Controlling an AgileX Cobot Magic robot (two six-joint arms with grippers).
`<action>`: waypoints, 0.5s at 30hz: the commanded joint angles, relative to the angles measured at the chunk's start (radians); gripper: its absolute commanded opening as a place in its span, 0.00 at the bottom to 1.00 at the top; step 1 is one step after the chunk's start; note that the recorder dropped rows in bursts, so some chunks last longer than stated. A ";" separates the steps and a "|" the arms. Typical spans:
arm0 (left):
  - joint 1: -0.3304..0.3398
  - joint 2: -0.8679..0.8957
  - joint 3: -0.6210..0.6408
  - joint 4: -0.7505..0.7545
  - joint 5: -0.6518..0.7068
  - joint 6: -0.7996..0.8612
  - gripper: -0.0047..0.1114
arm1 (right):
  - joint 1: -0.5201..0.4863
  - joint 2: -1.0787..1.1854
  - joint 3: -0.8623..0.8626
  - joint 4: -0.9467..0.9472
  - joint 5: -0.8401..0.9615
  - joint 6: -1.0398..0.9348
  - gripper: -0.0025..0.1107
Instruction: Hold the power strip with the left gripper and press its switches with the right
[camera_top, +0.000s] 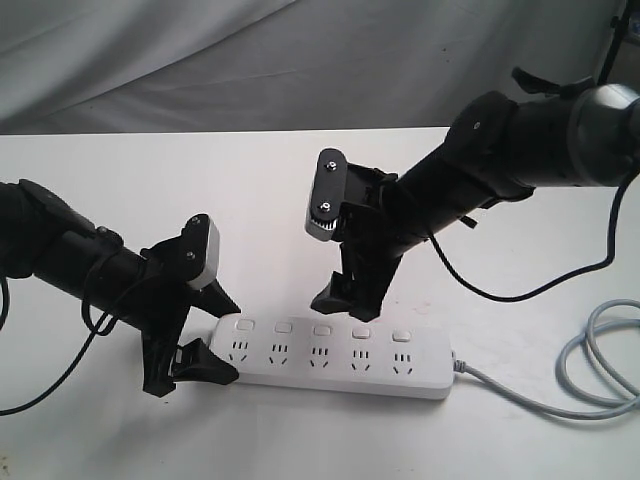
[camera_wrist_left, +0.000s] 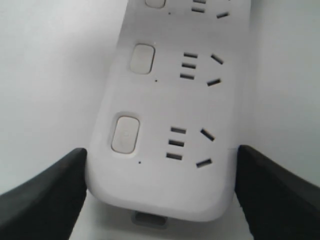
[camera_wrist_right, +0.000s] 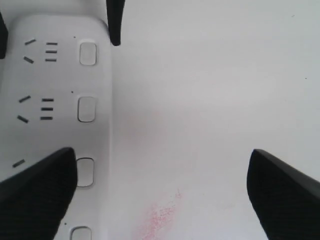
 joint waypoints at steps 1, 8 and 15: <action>-0.008 -0.002 -0.006 -0.008 -0.003 0.002 0.04 | -0.010 -0.010 0.002 -0.037 0.015 0.038 0.76; -0.008 -0.002 -0.006 -0.008 -0.003 0.002 0.04 | -0.017 -0.010 0.002 -0.108 0.028 0.095 0.76; -0.008 -0.002 -0.006 -0.008 -0.003 0.002 0.04 | -0.053 -0.022 0.047 -0.106 0.001 0.079 0.76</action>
